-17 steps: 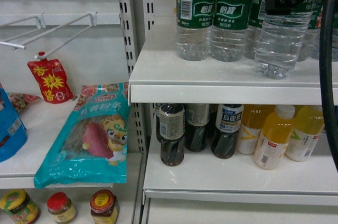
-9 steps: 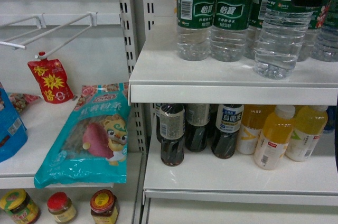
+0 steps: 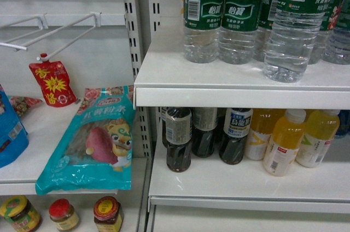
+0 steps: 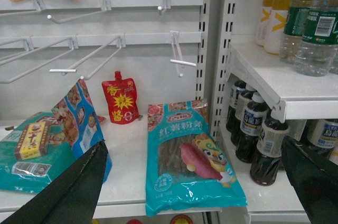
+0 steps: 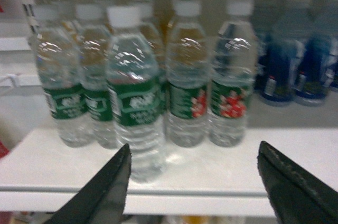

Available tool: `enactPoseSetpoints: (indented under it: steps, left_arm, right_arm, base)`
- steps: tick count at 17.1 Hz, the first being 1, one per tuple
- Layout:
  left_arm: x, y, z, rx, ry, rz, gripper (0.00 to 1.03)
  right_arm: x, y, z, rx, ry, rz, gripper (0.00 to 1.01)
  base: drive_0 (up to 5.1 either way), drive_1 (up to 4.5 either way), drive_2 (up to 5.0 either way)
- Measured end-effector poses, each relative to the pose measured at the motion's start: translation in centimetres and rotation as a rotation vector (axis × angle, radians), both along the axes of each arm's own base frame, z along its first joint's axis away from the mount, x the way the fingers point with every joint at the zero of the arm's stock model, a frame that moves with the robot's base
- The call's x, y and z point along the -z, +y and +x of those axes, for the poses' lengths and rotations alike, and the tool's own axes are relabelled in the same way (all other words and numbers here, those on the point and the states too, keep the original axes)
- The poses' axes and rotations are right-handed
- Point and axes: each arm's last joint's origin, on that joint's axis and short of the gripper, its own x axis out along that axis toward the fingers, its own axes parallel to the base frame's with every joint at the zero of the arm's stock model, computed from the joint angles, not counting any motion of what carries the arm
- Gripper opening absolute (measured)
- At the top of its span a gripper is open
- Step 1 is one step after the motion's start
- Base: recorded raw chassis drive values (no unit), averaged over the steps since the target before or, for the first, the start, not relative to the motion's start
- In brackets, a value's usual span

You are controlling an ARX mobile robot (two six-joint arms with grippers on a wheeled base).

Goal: Move water from second to third shelf

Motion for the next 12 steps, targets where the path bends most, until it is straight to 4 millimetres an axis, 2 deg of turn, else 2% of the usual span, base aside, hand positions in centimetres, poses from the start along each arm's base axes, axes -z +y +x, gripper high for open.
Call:
enactPoseSetpoints:
  steps: [3, 5, 7, 12]
  left_arm:
    - [0.0, 0.0, 0.0, 0.0, 0.0, 0.0, 0.98]
    - [0.0, 0.0, 0.0, 0.0, 0.0, 0.0, 0.98]
    - [0.0, 0.0, 0.0, 0.0, 0.0, 0.0, 0.98]
    - [0.0, 0.0, 0.0, 0.0, 0.0, 0.0, 0.98]
  right_arm:
    - [3.1, -1.4, -3.8, 0.036, 0.019, -0.02, 0.42]
    - [3.5, -1.7, -4.6, 0.027, -0.014, -0.024, 0.24]
    - [4.8, -2.9, -5.4, 0.043, -0.001, -0.031, 0.01]
    - [6.7, -2.8, -7.1, 0.027, -0.002, -0.028, 0.02]
  base:
    - [0.0, 0.0, 0.0]
    - [0.0, 0.0, 0.0]
    - [0.0, 0.0, 0.0]
    - [0.0, 0.0, 0.0]
